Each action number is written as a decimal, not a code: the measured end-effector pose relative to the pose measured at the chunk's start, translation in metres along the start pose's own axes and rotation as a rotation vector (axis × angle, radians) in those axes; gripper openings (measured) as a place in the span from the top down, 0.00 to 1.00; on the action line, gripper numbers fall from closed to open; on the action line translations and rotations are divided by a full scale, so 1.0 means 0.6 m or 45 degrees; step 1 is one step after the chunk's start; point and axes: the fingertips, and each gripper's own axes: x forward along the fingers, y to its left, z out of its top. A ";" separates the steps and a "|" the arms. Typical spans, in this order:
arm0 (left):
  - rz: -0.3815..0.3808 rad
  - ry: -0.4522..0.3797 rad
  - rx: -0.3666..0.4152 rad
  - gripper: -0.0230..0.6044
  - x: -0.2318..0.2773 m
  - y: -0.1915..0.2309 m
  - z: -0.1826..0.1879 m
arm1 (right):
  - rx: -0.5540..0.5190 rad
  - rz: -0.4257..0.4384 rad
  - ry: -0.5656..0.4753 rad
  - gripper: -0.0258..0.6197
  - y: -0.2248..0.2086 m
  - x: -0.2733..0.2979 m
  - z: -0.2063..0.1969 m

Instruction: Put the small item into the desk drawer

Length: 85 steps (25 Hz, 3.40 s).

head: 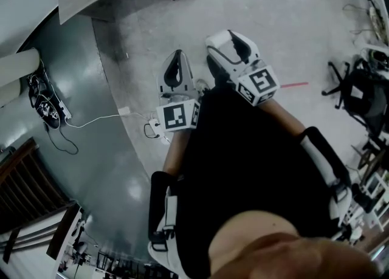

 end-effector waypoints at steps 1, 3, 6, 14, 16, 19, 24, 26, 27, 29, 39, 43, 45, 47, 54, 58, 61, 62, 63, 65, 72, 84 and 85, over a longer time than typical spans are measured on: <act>0.006 0.004 -0.009 0.98 0.019 0.005 0.003 | -0.001 0.007 0.002 0.52 -0.012 0.014 0.006; 0.009 0.024 -0.004 0.98 0.058 0.014 0.004 | -0.006 0.021 0.008 0.52 -0.037 0.043 0.020; 0.022 0.037 0.005 0.98 0.116 0.024 0.011 | -0.017 0.044 0.021 0.52 -0.076 0.078 0.039; 0.088 0.051 -0.018 0.98 0.250 0.039 0.039 | -0.012 0.080 0.046 0.52 -0.183 0.150 0.074; 0.109 0.055 -0.022 0.98 0.272 0.038 0.042 | -0.006 0.090 0.050 0.52 -0.208 0.158 0.079; 0.143 0.049 -0.015 0.98 0.297 0.046 0.047 | -0.020 0.108 0.045 0.52 -0.235 0.177 0.085; 0.182 0.058 -0.017 0.98 0.319 0.060 0.049 | -0.004 0.118 0.067 0.52 -0.258 0.201 0.084; 0.190 0.060 -0.011 0.98 0.325 0.064 0.050 | 0.026 0.113 0.084 0.52 -0.262 0.211 0.079; 0.191 0.061 -0.010 0.98 0.328 0.067 0.051 | 0.041 0.108 0.092 0.52 -0.264 0.216 0.077; 0.185 0.064 -0.016 0.98 0.335 0.072 0.052 | 0.045 0.098 0.100 0.52 -0.265 0.225 0.074; 0.111 0.080 0.002 0.98 0.396 0.118 0.052 | 0.036 -0.009 0.139 0.52 -0.295 0.286 0.056; 0.077 0.093 -0.012 0.98 0.425 0.150 0.054 | 0.041 -0.047 0.159 0.52 -0.302 0.323 0.051; 0.061 0.103 -0.020 0.98 0.441 0.166 0.056 | 0.052 -0.071 0.181 0.52 -0.307 0.341 0.048; 0.046 0.112 -0.024 0.98 0.457 0.180 0.057 | 0.051 -0.086 0.194 0.52 -0.312 0.360 0.046; 0.002 0.149 -0.034 0.98 0.504 0.231 0.055 | 0.069 -0.131 0.242 0.52 -0.335 0.428 0.025; -0.001 0.148 -0.076 0.98 0.532 0.252 0.057 | 0.087 -0.166 0.285 0.52 -0.350 0.465 0.002; -0.012 0.147 -0.092 0.98 0.552 0.261 0.058 | 0.101 -0.187 0.321 0.52 -0.362 0.490 -0.017; -0.014 0.144 -0.101 0.98 0.559 0.263 0.059 | 0.104 -0.193 0.327 0.52 -0.366 0.498 -0.023; -0.017 0.144 -0.110 0.98 0.564 0.265 0.059 | 0.107 -0.200 0.333 0.52 -0.369 0.506 -0.031; -0.024 0.150 -0.122 0.98 0.573 0.268 0.055 | 0.114 -0.210 0.359 0.52 -0.377 0.522 -0.050; -0.022 0.173 -0.143 0.98 0.582 0.283 0.037 | 0.137 -0.238 0.474 0.52 -0.400 0.566 -0.117; 0.027 0.205 -0.184 0.98 0.584 0.323 0.009 | 0.155 -0.300 0.731 0.52 -0.450 0.611 -0.301; 0.026 0.202 -0.186 0.98 0.585 0.323 0.009 | 0.158 -0.302 0.752 0.52 -0.452 0.614 -0.312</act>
